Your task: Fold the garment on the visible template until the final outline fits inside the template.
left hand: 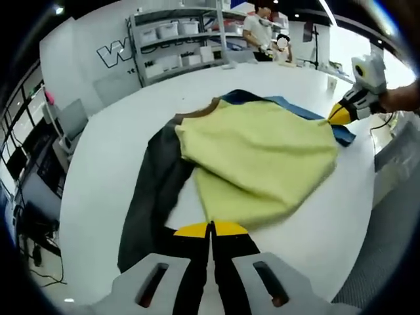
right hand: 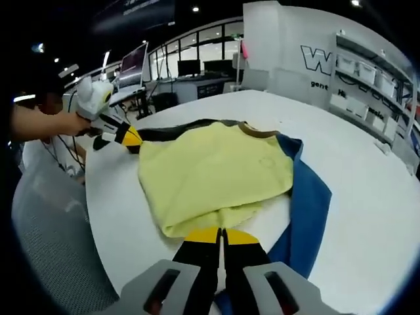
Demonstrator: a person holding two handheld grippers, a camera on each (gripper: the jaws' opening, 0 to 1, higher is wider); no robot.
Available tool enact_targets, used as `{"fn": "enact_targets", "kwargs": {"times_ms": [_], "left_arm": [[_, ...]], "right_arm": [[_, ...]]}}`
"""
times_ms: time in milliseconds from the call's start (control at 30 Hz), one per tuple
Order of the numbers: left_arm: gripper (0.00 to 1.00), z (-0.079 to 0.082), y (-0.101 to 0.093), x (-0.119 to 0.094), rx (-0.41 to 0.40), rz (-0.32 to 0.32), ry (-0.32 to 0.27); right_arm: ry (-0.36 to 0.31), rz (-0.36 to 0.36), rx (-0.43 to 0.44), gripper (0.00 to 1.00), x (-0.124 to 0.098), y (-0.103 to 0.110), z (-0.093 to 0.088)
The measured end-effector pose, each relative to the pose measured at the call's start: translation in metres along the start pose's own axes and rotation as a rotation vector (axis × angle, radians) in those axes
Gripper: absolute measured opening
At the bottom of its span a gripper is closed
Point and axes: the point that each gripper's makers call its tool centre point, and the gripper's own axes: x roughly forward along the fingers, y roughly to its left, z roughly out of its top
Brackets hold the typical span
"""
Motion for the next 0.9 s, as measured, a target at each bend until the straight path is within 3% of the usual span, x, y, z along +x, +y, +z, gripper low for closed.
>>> {"fn": "enact_targets", "kwargs": {"times_ms": [567,900], "left_arm": [[0.01,0.012,-0.005,0.003,0.014,-0.023,-0.019],[0.01,0.007,-0.010,0.004,0.030,-0.042,-0.001]], "right_arm": [[-0.014,0.018,0.017,0.00,-0.026,0.016,-0.003],[0.068,0.032,0.028,0.00,-0.019,0.017,-0.030]]}}
